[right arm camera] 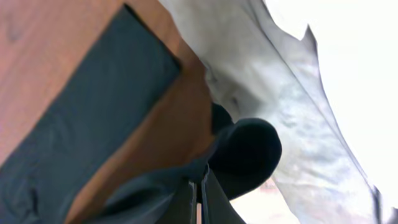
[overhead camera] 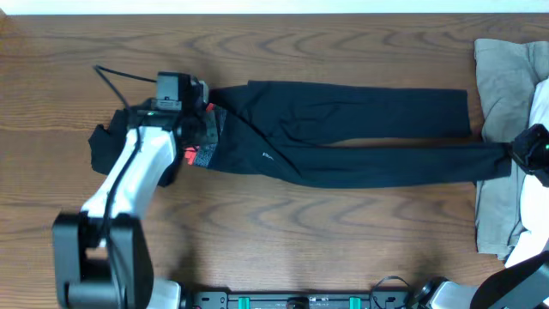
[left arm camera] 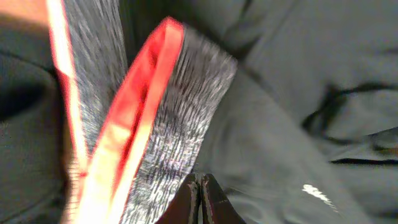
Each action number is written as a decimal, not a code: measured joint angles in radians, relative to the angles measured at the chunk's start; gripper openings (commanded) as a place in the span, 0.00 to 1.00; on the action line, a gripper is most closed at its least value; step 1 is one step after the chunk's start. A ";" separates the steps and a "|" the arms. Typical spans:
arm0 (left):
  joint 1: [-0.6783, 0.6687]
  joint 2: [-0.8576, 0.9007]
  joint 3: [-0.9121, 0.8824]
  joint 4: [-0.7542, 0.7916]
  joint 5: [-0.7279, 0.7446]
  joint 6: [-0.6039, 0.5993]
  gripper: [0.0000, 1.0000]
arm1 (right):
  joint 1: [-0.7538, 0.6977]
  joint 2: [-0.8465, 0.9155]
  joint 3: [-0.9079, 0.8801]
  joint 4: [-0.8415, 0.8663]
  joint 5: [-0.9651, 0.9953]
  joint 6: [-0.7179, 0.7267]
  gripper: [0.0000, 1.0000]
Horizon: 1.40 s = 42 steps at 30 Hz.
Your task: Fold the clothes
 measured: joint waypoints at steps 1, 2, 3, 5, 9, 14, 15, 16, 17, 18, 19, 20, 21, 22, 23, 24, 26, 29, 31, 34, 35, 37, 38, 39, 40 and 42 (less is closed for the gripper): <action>0.000 -0.025 0.000 0.006 -0.006 0.003 0.17 | 0.000 0.000 0.000 0.008 -0.008 0.005 0.01; 0.000 -0.040 0.000 0.016 -0.008 0.002 0.27 | 0.000 0.000 0.000 0.013 -0.015 0.010 0.01; 0.000 -0.048 0.000 0.024 -0.011 0.006 0.30 | 0.000 0.000 0.000 0.014 -0.020 0.013 0.01; 0.000 -0.053 0.000 0.039 -0.023 0.003 0.47 | 0.000 0.000 0.000 0.014 -0.028 0.018 0.01; 0.000 -0.032 0.000 0.062 -0.034 0.004 0.61 | 0.000 0.000 0.000 0.010 -0.034 0.021 0.01; 0.000 0.039 0.000 0.159 -0.040 0.004 0.63 | 0.000 0.000 0.000 0.007 -0.039 0.024 0.01; 0.000 0.057 0.000 0.181 -0.041 0.003 0.63 | 0.000 0.000 0.000 0.007 -0.039 0.024 0.01; 0.000 0.072 0.000 0.199 -0.041 0.003 0.63 | 0.000 0.000 0.000 0.007 -0.039 0.024 0.01; 0.000 0.092 0.000 0.219 -0.041 0.003 0.63 | 0.000 0.000 0.000 0.006 -0.039 0.024 0.01; 0.000 0.107 0.000 0.235 -0.042 0.003 0.62 | 0.000 0.000 0.000 0.006 -0.039 0.024 0.01; 0.000 0.123 0.000 0.253 -0.043 0.003 0.62 | 0.000 0.000 0.000 0.004 -0.039 0.024 0.01; 0.000 0.140 0.000 0.270 -0.045 0.003 0.61 | 0.000 0.000 0.000 0.004 -0.039 0.024 0.01; 0.000 0.151 0.000 0.278 -0.046 0.002 0.57 | 0.000 0.000 0.000 0.004 -0.039 0.024 0.01; 0.000 0.163 0.000 0.286 -0.047 -0.002 0.51 | 0.000 0.000 0.000 0.004 -0.039 0.024 0.01; 0.000 0.172 0.000 0.294 -0.048 -0.006 0.45 | 0.000 0.000 0.000 0.004 -0.039 0.024 0.01; 0.000 0.178 0.000 0.302 -0.049 -0.009 0.37 | 0.000 0.000 0.000 0.004 -0.039 0.024 0.01; 0.000 0.184 0.000 0.310 -0.050 -0.010 0.19 | 0.000 0.000 0.000 0.004 -0.039 0.024 0.01; 0.000 0.184 0.001 0.304 -0.033 -0.010 0.06 | 0.000 0.000 0.000 0.004 -0.039 0.024 0.01; 0.001 0.184 0.002 0.274 -0.019 -0.008 0.06 | 0.000 0.000 0.000 0.004 -0.039 0.024 0.02; 0.007 0.173 0.005 0.209 -0.002 -0.008 0.06 | 0.000 0.000 0.000 0.006 -0.037 0.024 0.01; 0.011 0.165 0.005 0.190 0.001 -0.008 0.06 | 0.000 0.000 0.000 0.006 -0.036 0.024 0.01; 0.030 0.129 0.006 0.145 0.006 -0.011 0.06 | 0.000 0.000 0.000 0.008 -0.031 0.024 0.01; 0.042 0.103 0.006 0.126 0.007 -0.013 0.06 | 0.000 0.000 0.000 0.009 -0.030 0.024 0.01; 0.056 0.070 0.006 0.111 0.008 -0.018 0.06 | 0.000 0.000 0.000 0.010 -0.029 0.024 0.01; 0.072 0.029 0.007 0.093 0.009 -0.022 0.06 | 0.000 0.000 0.000 0.013 -0.028 0.024 0.01; 0.096 -0.039 0.011 0.073 0.008 -0.027 0.06 | 0.000 0.000 0.000 0.016 -0.027 0.024 0.01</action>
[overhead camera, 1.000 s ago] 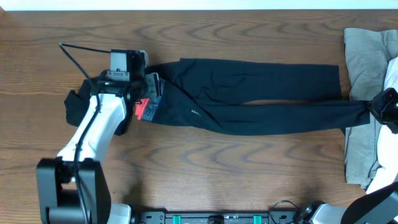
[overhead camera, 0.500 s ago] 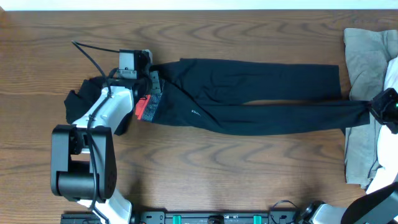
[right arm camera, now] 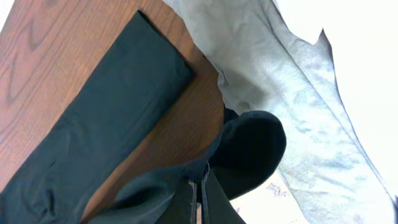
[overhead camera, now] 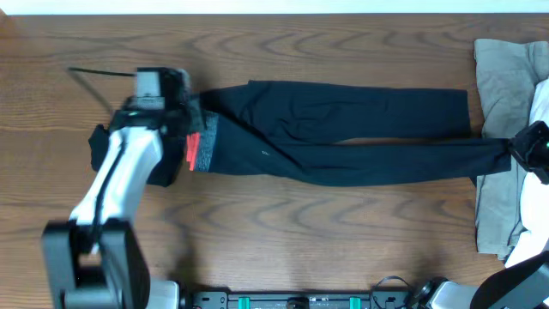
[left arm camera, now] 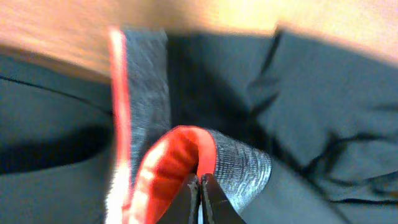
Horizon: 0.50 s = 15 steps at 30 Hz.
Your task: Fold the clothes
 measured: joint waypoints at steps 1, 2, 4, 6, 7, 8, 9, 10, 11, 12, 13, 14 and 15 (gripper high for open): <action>0.015 -0.038 0.005 -0.010 0.000 -0.003 0.06 | 0.000 0.000 0.000 0.003 0.000 0.000 0.01; 0.025 -0.065 0.009 -0.013 0.000 -0.007 0.06 | 0.000 0.000 0.000 0.009 0.000 0.001 0.01; 0.044 -0.113 0.016 -0.016 0.000 -0.016 0.06 | 0.001 0.001 0.000 0.032 -0.001 0.006 0.01; 0.060 -0.149 0.019 -0.015 0.000 -0.031 0.06 | 0.006 0.005 0.000 0.082 -0.010 0.008 0.01; 0.068 -0.159 0.019 -0.013 -0.002 -0.041 0.06 | 0.008 0.010 0.000 0.115 -0.018 0.009 0.01; 0.075 -0.165 0.019 -0.009 -0.005 -0.053 0.06 | 0.017 0.021 0.001 0.159 -0.029 0.008 0.01; 0.083 -0.166 0.019 -0.005 -0.005 -0.064 0.06 | 0.026 0.033 0.002 0.194 -0.040 0.008 0.01; 0.090 -0.166 0.019 -0.001 -0.007 -0.076 0.06 | 0.036 0.045 0.003 0.221 -0.051 0.009 0.01; 0.095 -0.165 0.019 -0.001 -0.006 -0.083 0.06 | 0.051 0.063 0.006 0.242 -0.064 0.008 0.01; 0.100 -0.164 0.019 -0.001 -0.002 -0.090 0.06 | 0.063 0.080 0.008 0.250 -0.074 0.008 0.01; 0.101 -0.164 0.019 -0.002 0.005 -0.098 0.13 | 0.074 0.097 0.008 0.249 -0.083 0.008 0.01; 0.099 -0.164 0.019 -0.006 0.014 -0.097 0.22 | 0.083 0.111 0.008 0.245 -0.090 0.008 0.01; 0.092 -0.164 0.019 -0.014 0.023 -0.097 0.28 | 0.091 0.127 0.008 0.241 -0.095 0.008 0.01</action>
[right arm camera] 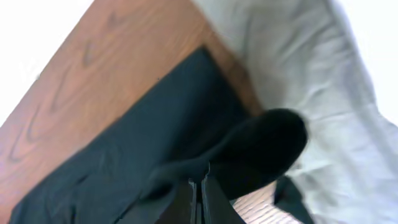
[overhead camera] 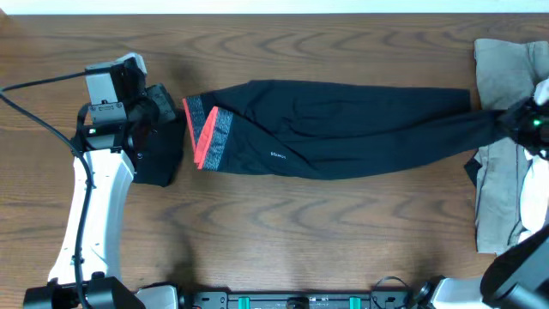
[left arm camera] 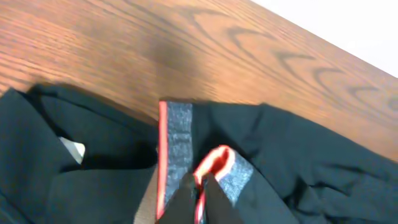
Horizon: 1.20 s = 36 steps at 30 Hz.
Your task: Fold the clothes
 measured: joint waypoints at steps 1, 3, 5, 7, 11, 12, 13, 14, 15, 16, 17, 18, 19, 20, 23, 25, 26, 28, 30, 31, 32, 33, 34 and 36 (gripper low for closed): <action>-0.011 0.003 0.000 -0.009 0.010 -0.002 0.36 | 0.006 0.016 0.000 -0.003 -0.004 0.000 0.01; -0.039 0.017 0.000 -0.021 0.024 0.018 0.45 | 0.011 0.035 0.000 -0.007 -0.007 0.000 0.01; -0.076 0.048 0.000 -0.021 0.034 0.036 0.48 | 0.014 0.040 0.000 -0.011 -0.009 0.000 0.01; -0.111 0.097 0.000 -0.008 0.044 0.057 0.51 | 0.019 0.040 0.000 -0.016 -0.011 0.000 0.01; -0.152 0.228 0.000 0.064 0.052 0.084 0.53 | 0.023 0.040 0.000 -0.046 -0.016 0.000 0.01; -0.154 0.254 0.000 0.080 0.053 0.086 0.53 | 0.023 0.040 0.000 -0.050 -0.015 0.000 0.01; -0.154 0.293 0.000 0.100 0.052 0.090 0.53 | 0.023 0.040 0.000 -0.058 -0.015 0.000 0.01; -0.154 0.316 0.000 0.114 0.052 0.091 0.53 | 0.023 0.040 0.000 -0.062 -0.015 0.000 0.01; -0.154 0.342 0.000 0.127 0.051 0.095 0.52 | 0.023 0.040 0.000 -0.064 -0.015 0.000 0.01; -0.154 0.364 0.000 0.138 0.051 0.098 0.53 | 0.023 0.040 0.000 -0.066 -0.015 0.000 0.01; -0.154 0.381 0.000 0.144 0.051 0.099 0.53 | 0.023 0.040 0.000 -0.068 -0.015 0.000 0.01; -0.154 0.395 0.000 0.146 0.051 0.099 0.52 | 0.023 0.040 0.000 -0.069 -0.015 0.000 0.01; -0.154 0.406 0.000 0.149 0.052 0.099 0.51 | 0.023 0.040 0.000 -0.070 -0.015 0.000 0.02; -0.154 0.414 0.000 0.151 0.052 0.098 0.48 | 0.023 0.040 0.000 -0.071 -0.015 0.000 0.01; -0.154 0.423 0.000 0.153 0.063 0.101 0.33 | 0.023 0.040 0.000 -0.074 -0.015 0.000 0.01; -0.154 0.423 0.000 0.158 0.077 0.102 0.19 | 0.023 0.040 0.000 -0.076 -0.015 0.000 0.01; -0.154 0.423 0.000 0.160 0.083 0.100 0.09 | 0.023 0.040 0.000 -0.076 -0.015 0.000 0.01; -0.154 0.423 0.000 0.160 0.093 0.098 0.06 | 0.023 0.040 0.000 -0.077 -0.015 0.000 0.01; -0.154 0.423 0.000 0.161 0.104 0.102 0.06 | 0.023 0.040 0.000 -0.078 -0.015 0.000 0.01; -0.154 0.423 0.000 0.159 0.108 0.102 0.06 | 0.023 0.040 0.000 -0.078 -0.015 0.000 0.01; -0.154 0.422 0.000 0.158 0.112 0.102 0.06 | 0.023 0.040 0.000 -0.078 -0.015 0.000 0.01; -0.154 0.420 0.000 0.154 0.116 0.102 0.06 | 0.023 0.040 0.000 -0.078 -0.015 0.000 0.01; -0.153 0.415 0.000 0.143 0.119 0.101 0.06 | 0.023 0.040 0.000 -0.078 -0.015 0.000 0.01; -0.147 0.388 0.000 0.108 0.124 0.101 0.06 | 0.023 0.040 0.000 -0.078 -0.015 0.000 0.01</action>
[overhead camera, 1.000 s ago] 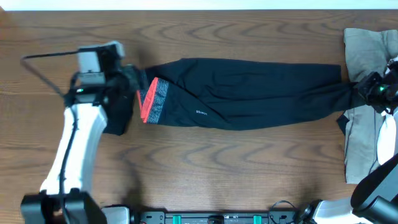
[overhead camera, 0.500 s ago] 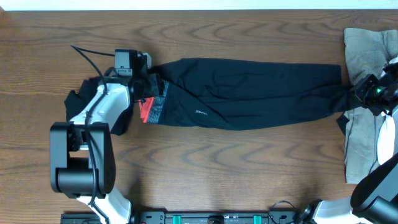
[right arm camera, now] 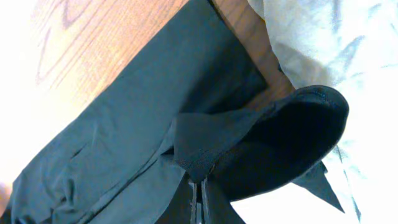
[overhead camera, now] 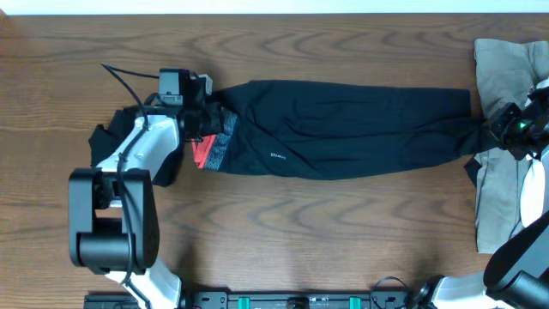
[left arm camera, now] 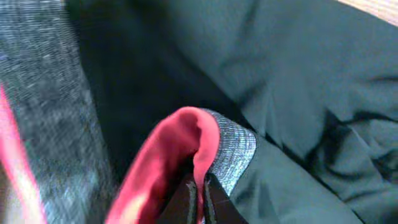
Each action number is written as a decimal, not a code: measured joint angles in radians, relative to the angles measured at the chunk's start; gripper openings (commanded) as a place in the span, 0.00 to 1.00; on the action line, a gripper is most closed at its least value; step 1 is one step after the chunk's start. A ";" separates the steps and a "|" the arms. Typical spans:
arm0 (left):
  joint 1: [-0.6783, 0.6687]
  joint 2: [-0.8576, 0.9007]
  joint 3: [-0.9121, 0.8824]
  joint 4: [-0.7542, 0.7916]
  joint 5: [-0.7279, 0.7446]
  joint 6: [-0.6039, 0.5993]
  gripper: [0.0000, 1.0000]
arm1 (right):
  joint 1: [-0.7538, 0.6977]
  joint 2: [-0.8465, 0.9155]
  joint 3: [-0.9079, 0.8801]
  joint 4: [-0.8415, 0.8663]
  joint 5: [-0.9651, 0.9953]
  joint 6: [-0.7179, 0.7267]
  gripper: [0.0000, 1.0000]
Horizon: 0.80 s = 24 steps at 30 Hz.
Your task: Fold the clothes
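Black leggings (overhead camera: 343,129) lie stretched across the table, one leg folded over the other. Their grey waistband with red lining (overhead camera: 208,146) is at the left end. My left gripper (overhead camera: 204,120) is shut on that waistband (left arm camera: 214,146), seen in the left wrist view (left arm camera: 199,190) pinching the red-lined edge. At the right end my right gripper (overhead camera: 504,127) is shut on the leg cuff (right arm camera: 280,143), the jaws (right arm camera: 199,193) pinching the dark fabric.
A beige garment (overhead camera: 506,77) and a white cloth (overhead camera: 536,215) lie at the right edge under the right arm. A second dark garment (overhead camera: 111,150) lies bunched at the left beside the left arm.
My left gripper has moved right and toward the front, bringing the waistband onto the leggings' top edge. The right gripper has come slightly lower with the cuff. The legs lie stacked as before.
Both grippers held the leggings throughout, left on the waistband, right on a cuff. First the two legs lay apart in a V. Then the held leg sat over the far leg with the waistband pulled left. Now the waistband has come back right.
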 measured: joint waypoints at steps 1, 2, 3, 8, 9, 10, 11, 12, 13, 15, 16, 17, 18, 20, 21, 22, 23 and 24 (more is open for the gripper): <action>0.006 -0.023 0.000 -0.017 0.002 0.000 0.06 | 0.000 0.000 0.000 0.000 0.000 0.000 0.01; 0.013 -0.052 0.000 -0.034 0.003 0.000 0.06 | 0.000 0.000 0.000 0.000 0.000 0.000 0.01; 0.021 -0.084 0.000 -0.049 0.002 -0.001 0.06 | 0.000 0.000 0.000 -0.002 0.000 0.000 0.01; 0.084 -0.288 0.002 -0.124 -0.028 -0.016 0.06 | 0.000 0.000 0.000 -0.021 0.000 0.000 0.01; 0.097 -0.326 0.005 -0.138 -0.040 -0.021 0.06 | 0.000 0.000 0.000 -0.022 -0.001 0.000 0.01; 0.106 -0.349 0.006 -0.146 -0.055 -0.024 0.06 | 0.000 0.000 0.000 -0.019 -0.003 0.000 0.01; 0.116 -0.370 0.008 -0.156 -0.069 -0.026 0.06 | 0.000 0.000 0.000 -0.006 -0.009 0.000 0.01; 0.124 -0.385 0.009 -0.160 -0.082 -0.027 0.06 | 0.000 0.000 0.000 0.017 -0.018 0.000 0.01; 0.132 -0.394 0.009 -0.164 -0.093 -0.028 0.06 | 0.000 0.000 0.000 0.040 -0.027 0.001 0.01; 0.140 -0.394 0.010 -0.172 -0.114 -0.030 0.06 | 0.000 0.000 0.000 0.109 -0.047 0.002 0.01; 0.142 -0.391 0.010 -0.174 -0.125 -0.030 0.06 | 0.000 0.000 0.000 0.143 -0.057 0.003 0.02; 0.143 -0.387 0.010 -0.174 -0.139 -0.031 0.06 | 0.000 0.000 0.000 0.174 -0.065 0.004 0.02; 0.143 -0.382 0.010 -0.172 -0.153 -0.034 0.06 | 0.002 0.000 0.000 0.206 -0.071 0.006 0.02; 0.143 -0.372 0.010 -0.153 -0.176 -0.038 0.06 | 0.005 0.000 0.000 0.263 -0.078 0.006 0.02; 0.143 -0.365 0.010 -0.138 -0.184 -0.042 0.06 | 0.010 0.000 0.000 0.288 -0.081 0.009 0.02; 0.143 -0.360 0.010 -0.124 -0.192 -0.046 0.06 | 0.013 0.002 0.000 0.309 -0.083 0.011 0.02; 0.143 -0.354 0.010 -0.114 -0.203 -0.050 0.06 | 0.019 0.007 0.000 0.335 -0.086 0.013 0.02; 0.143 -0.348 0.010 -0.104 -0.213 -0.056 0.06 | 0.026 0.014 0.000 0.355 -0.086 0.016 0.02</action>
